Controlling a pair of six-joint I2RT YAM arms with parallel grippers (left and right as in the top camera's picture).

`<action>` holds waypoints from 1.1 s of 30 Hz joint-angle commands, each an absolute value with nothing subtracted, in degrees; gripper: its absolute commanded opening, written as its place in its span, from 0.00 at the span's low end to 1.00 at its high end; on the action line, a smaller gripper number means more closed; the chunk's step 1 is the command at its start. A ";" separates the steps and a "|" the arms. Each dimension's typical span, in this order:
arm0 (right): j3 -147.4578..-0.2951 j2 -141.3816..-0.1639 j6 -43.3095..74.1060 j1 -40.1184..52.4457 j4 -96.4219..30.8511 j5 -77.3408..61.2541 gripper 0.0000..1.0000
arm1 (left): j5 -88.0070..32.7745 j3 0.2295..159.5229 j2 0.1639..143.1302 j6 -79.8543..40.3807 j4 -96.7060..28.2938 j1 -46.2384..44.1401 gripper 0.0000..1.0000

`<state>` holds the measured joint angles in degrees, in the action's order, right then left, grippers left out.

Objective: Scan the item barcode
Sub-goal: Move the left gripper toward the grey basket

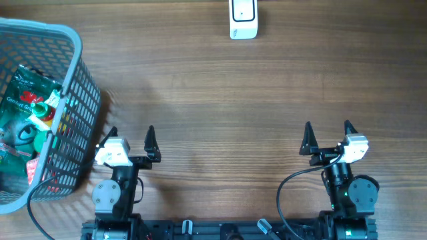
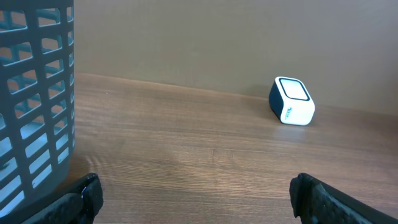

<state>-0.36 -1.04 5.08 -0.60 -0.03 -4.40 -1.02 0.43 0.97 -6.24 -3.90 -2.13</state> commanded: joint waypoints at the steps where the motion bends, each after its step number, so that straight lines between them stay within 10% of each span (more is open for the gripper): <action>1: -0.30 -0.54 4.62 -0.73 0.05 -3.44 1.00 | -2.09 0.34 1.26 -5.10 -4.34 -2.39 1.00; 33: -0.30 -0.54 4.62 -0.73 0.03 -3.44 1.00 | -12.23 14.90 6.61 -10.94 -15.38 -2.39 1.00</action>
<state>-0.36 -1.04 5.08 -0.60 -0.03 -4.40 -11.20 11.66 3.97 -10.61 -14.66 -2.15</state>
